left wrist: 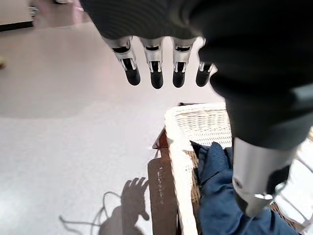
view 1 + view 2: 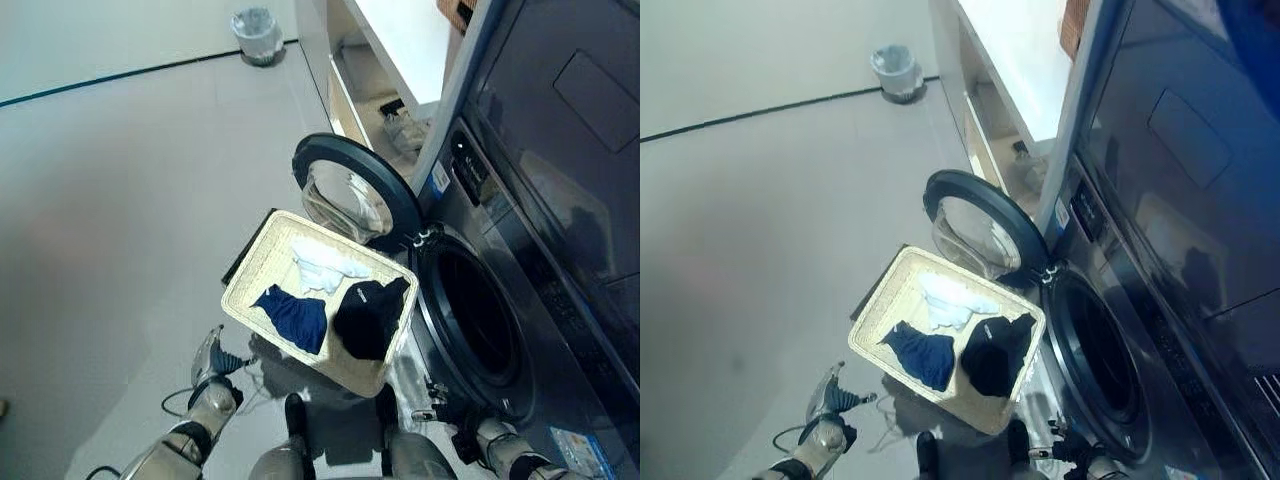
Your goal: Put the clothes into the washing machine.
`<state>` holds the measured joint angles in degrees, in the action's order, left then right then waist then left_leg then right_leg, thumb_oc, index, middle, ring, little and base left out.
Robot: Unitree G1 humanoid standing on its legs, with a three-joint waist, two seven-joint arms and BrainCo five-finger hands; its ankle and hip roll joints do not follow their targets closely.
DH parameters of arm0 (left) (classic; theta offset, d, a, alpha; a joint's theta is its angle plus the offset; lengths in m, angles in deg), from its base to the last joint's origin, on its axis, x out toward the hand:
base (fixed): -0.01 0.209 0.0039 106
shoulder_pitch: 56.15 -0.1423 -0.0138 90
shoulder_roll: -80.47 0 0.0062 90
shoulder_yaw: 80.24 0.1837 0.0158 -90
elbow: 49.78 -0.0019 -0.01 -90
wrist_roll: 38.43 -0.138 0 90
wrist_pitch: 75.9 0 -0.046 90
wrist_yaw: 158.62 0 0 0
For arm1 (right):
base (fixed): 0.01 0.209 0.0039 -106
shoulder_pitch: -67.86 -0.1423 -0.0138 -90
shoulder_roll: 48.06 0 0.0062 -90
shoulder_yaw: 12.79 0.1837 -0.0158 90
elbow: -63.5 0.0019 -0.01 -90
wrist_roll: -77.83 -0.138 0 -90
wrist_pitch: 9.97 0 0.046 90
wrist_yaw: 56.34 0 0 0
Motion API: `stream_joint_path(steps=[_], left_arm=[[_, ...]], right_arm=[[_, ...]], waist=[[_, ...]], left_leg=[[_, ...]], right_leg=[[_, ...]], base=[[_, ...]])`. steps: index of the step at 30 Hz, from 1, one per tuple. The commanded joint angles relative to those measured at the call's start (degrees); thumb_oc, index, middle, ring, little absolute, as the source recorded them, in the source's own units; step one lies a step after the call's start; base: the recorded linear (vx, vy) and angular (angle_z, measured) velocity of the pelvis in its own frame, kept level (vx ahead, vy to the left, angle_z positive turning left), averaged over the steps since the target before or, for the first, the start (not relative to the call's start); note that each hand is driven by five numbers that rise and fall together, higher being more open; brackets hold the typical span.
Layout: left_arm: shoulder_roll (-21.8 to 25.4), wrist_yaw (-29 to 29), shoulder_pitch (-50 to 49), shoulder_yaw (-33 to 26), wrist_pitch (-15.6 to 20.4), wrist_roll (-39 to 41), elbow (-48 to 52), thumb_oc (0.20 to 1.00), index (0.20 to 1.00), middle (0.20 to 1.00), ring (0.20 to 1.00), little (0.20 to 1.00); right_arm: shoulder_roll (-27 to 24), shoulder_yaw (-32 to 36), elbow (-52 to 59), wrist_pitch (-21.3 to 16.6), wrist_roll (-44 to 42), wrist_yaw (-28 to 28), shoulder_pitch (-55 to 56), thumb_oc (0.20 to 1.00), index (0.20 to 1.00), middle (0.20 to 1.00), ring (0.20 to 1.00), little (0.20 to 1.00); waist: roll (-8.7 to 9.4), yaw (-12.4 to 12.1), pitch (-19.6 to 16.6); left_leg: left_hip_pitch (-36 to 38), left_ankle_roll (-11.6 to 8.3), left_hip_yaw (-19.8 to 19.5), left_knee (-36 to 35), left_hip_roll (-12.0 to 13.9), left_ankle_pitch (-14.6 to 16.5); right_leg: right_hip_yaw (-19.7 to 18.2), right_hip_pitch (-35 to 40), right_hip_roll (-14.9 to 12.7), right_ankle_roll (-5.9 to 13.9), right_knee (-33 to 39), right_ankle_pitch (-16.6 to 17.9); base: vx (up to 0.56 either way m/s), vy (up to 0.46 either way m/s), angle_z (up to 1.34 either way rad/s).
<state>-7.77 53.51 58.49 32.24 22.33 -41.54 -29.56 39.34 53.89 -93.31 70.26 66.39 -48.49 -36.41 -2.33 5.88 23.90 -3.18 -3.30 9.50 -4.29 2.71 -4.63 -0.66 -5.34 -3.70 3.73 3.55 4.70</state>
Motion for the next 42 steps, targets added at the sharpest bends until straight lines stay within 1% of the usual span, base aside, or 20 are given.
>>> stream_joint_path(steps=[1,9,13,16,17,18,19,20,24,25,26,27,28,29,30,32,33,37,38,42], left_arm=[[2.5,0.51,4.51,1.06,0.11,1.53,-1.53,1.0,1.0,1.0,1.0,1.0],[4.99,-2.31,14.7,1.69,-0.95,3.43,-3.9,1.0,1.0,1.0,1.0,1.0],[5.73,-3.01,18.42,2.58,-2.23,3.82,-4.88,1.0,1.0,1.0,1.0,1.0],[6.06,-3.43,20.51,3.12,-3.0,4.6,-5.94,1.0,1.0,1.0,1.0,1.0],[6.06,-3.43,20.51,3.12,-3.0,4.6,-5.94,1.0,1.0,1.0,1.0,1.0],[6.27,-3.97,22.08,3.34,-3.58,5.54,-6.73,1.0,1.0,1.0,1.0,1.0],[6.27,-3.97,22.08,3.34,-3.58,5.54,-6.73,1.0,1.0,1.0,1.0,1.0],[6.5,-4.51,23.46,3.54,-3.98,5.81,-7.29,1.0,1.0,1.0,1.0,1.0],[6.86,-5.17,25.37,4.24,-5.01,6.01,-7.77,1.0,1.0,1.0,1.0,1.0],[7.22,-7.44,27.13,5.09,-7.01,5.63,-8.26,1.0,1.0,1.0,1.0,1.0],[7.22,-8.74,27.57,5.52,-8.26,5.41,-8.46,1.0,1.0,1.0,1.0,1.0],[7.21,-9.09,27.76,5.75,-8.58,5.41,-8.55,1.0,1.0,1.0,1.0,1.0],[7.22,-12.36,28.56,6.76,-11.3,4.87,-9.08,1.0,1.0,1.0,1.0,1.0],[7.26,-13.17,28.77,6.97,-12.03,4.57,-9.27,1.0,1.0,1.0,1.0,1.0],[7.1,-14.8,29.09,7.61,-13.89,3.93,-9.63,1.0,1.0,1.0,1.0,1.0],[7.05,-16.18,29.64,8.34,-15.11,3.86,-10.15,1.0,1.0,1.0,1.0,1.0],[6.89,-17.87,30.49,9.09,-16.54,3.85,-10.46,1.0,1.0,1.0,1.0,1.0],[6.66,-20.19,31.25,9.71,-17.92,4.67,-10.78,1.0,1.0,1.0,1.0,1.0],[6.36,-20.68,31.86,10.01,-18.02,5.54,-10.98,1.0,1.0,1.0,1.0,1.0],[5.93,-22.11,33.42,10.47,-17.23,7.12,-11.15,1.0,1.0,1.0,1.0,1.0]], right_arm=[[0.21,-3.58,1.99,-1.48,-2.2,0.33,-2.14,1.0,1.0,1.0,1.0,1.0],[0.46,-5.63,3.69,-0.52,-5.11,-1.89,-7.48,1.0,1.0,1.0,1.0,1.0],[0.41,-6.45,5.18,-0.28,-6.59,-3.13,-8.91,1.0,1.0,1.0,1.0,1.0],[0.37,-7.05,5.7,-0.19,-7.87,-3.87,-9.74,1.0,1.0,1.0,1.0,1.0],[0.37,-7.05,5.7,-0.19,-7.87,-3.87,-9.74,1.0,1.0,1.0,1.0,1.0],[0.26,-7.42,6.28,-0.35,-8.35,-4.07,-10.04,1.0,1.0,1.0,1.0,1.0],[0.26,-7.42,6.28,-0.35,-8.35,-4.07,-10.04,1.0,1.0,1.0,1.0,1.0],[0.2,-7.85,6.82,-0.44,-8.92,-4.27,-10.18,1.0,1.0,1.0,1.0,1.0],[0.13,-8.38,8.02,-0.38,-9.62,-4.52,-10.42,1.0,1.0,1.0,1.0,1.0],[-0.02,-9.01,9.08,-0.81,-10.41,-4.65,-10.56,1.0,1.0,1.0,1.0,1.0],[-0.05,-9.15,9.49,-0.78,-10.62,-4.72,-10.64,1.0,1.0,1.0,1.0,1.0],[-0.05,-9.22,9.73,-0.77,-10.68,-4.83,-10.69,1.0,1.0,1.0,1.0,1.0],[-0.23,-9.66,10.97,-0.67,-11.06,-5.34,-10.93,1.0,1.0,1.0,1.0,1.0],[-0.3,-9.72,11.09,-0.71,-11.2,-5.34,-11.01,1.0,1.0,1.0,1.0,1.0],[-0.41,-9.85,11.45,-0.77,-11.48,-5.42,-11.24,1.0,1.0,1.0,1.0,1.0],[-0.52,-10.01,11.95,-0.81,-11.82,-5.57,-11.65,1.0,1.0,1.0,1.0,1.0],[-0.61,-10.35,12.67,-0.9,-12.44,-5.8,-12.05,1.0,1.0,1.0,1.0,1.0],[-0.64,-10.72,13.9,-1.06,-12.96,-6.11,-12.38,1.0,1.0,1.0,1.0,1.0],[-0.67,-11.04,14.89,-0.9,-13.52,-6.24,-12.72,1.0,1.0,1.0,1.0,1.0],[-0.47,-11.71,15.52,-1.37,-14.57,-6.46,-13.23,1.0,1.0,1.0,1.0,1.0]], waist=[[2.96,1.45,1.33],[4.62,3.39,5.85],[5.26,4.48,5.9],[5.52,5.14,5.9],[5.52,5.14,5.9],[5.64,5.74,5.9],[5.64,5.74,5.9],[5.6,6.16,5.9],[5.58,6.74,5.9],[5.7,7.21,5.9],[5.73,7.36,5.9],[5.73,7.42,5.9],[5.83,7.78,5.9],[5.87,7.84,5.9],[5.97,8.04,5.9],[6.13,8.29,5.9],[6.43,8.63,5.9],[6.97,8.98,5.9],[7.44,9.24,5.9],[8.1,9.52,5.9]], left_leg=[[-7.23,5.03,1.58,13.93,-7.85,10.07],[-14.52,4.88,3.87,20.82,-7.79,11.87],[-19.77,4.75,4.32,25.15,-7.52,13.25],[-22.76,4.67,4.32,27.36,-7.36,13.72],[-22.76,4.67,4.32,27.36,-7.36,13.72],[-25.01,4.62,4.29,28.58,-7.2,13.86],[-25.01,4.62,4.29,28.58,-7.2,13.86],[-26.58,4.62,4.16,29.28,-7.17,13.94],[-28.69,4.64,4.14,29.98,-7.15,13.99],[-30.51,4.65,4.26,30.48,-7.12,13.96],[-30.98,4.63,4.25,30.59,-7.15,13.94],[-31.31,4.6,4.25,30.66,-7.15,13.89],[-32.84,4.51,4.05,31.07,-7.26,13.8],[-33.16,4.5,3.89,31.22,-7.32,13.82],[-33.91,4.48,3.79,31.46,-7.4,13.87],[-34.8,4.42,3.83,31.64,-7.38,13.84],[-35.88,4.39,3.94,31.81,-7.3,13.77],[-37.6,4.22,3.76,31.95,-7.24,13.39],[-38.68,4.16,3.63,31.85,-7.22,13.09],[-40.26,4.04,3.32,31.04,-7.2,12.19]], right_leg=[[-2.18,-6.55,1.03,1.28,-5.56,-1.66],[-3.82,-14.3,0.2,1.88,-8.66,-0.29],[-4.24,-19.02,0.12,1.89,-10.03,0.34],[-4.7,-21.8,0.36,1.77,-11.43,0.46],[-4.7,-21.8,0.36,1.77,-11.43,0.46],[-4.95,-24.13,0.57,1.62,-12.62,0.43],[-4.95,-24.13,0.57,1.62,-12.62,0.43],[-5.06,-25.98,0.72,1.59,-13.67,0.38],[-5.1,-28.43,0.89,1.58,-14.65,0.48],[-5.07,-30.32,0.98,1.54,-15.07,0.64],[-5.08,-30.85,1.02,1.54,-15.16,0.74],[-5.04,-31.18,1.01,1.54,-15.18,0.81],[-4.99,-32.77,1.0,1.54,-15.32,1.16],[-5.04,-33.1,1.04,1.53,-15.39,1.23],[-4.98,-33.89,1.05,1.52,-15.48,1.38],[-4.89,-34.77,1.04,1.49,-15.47,1.59],[-4.85,-35.84,1.11,1.46,-15.46,1.82],[-4.73,-37.52,1.43,1.41,-15.61,2.23],[-4.59,-38.6,1.62,1.39,-15.62,2.51],[-4.56,-40.36,2.28,1.37,-15.69,2.94]], base=[[-0.08,0.05,-0.26],[-0.06,0.028,-0.19],[-0.02,0.019,-0.12],[0.0,0.022,-0.11],[-0.01,0.024,-0.12],[-0.01,0.015,-0.05],[0.0,0.022,-0.07],[0.0,0.0,0.0],[0.0,0.001,0.01],[0.0,0.0,0.0],[0.0,0.0,0.0],[0.0,0.0,0.0],[0.0,0.0,0.0],[0.0,0.0,0.0],[0.0,0.0,0.0],[-0.01,0.0,-0.05],[-0.01,-0.007,-0.07],[-0.01,-0.015,-0.03],[-0.02,-0.047,-0.02],[-0.01,-0.041,-0.03]])
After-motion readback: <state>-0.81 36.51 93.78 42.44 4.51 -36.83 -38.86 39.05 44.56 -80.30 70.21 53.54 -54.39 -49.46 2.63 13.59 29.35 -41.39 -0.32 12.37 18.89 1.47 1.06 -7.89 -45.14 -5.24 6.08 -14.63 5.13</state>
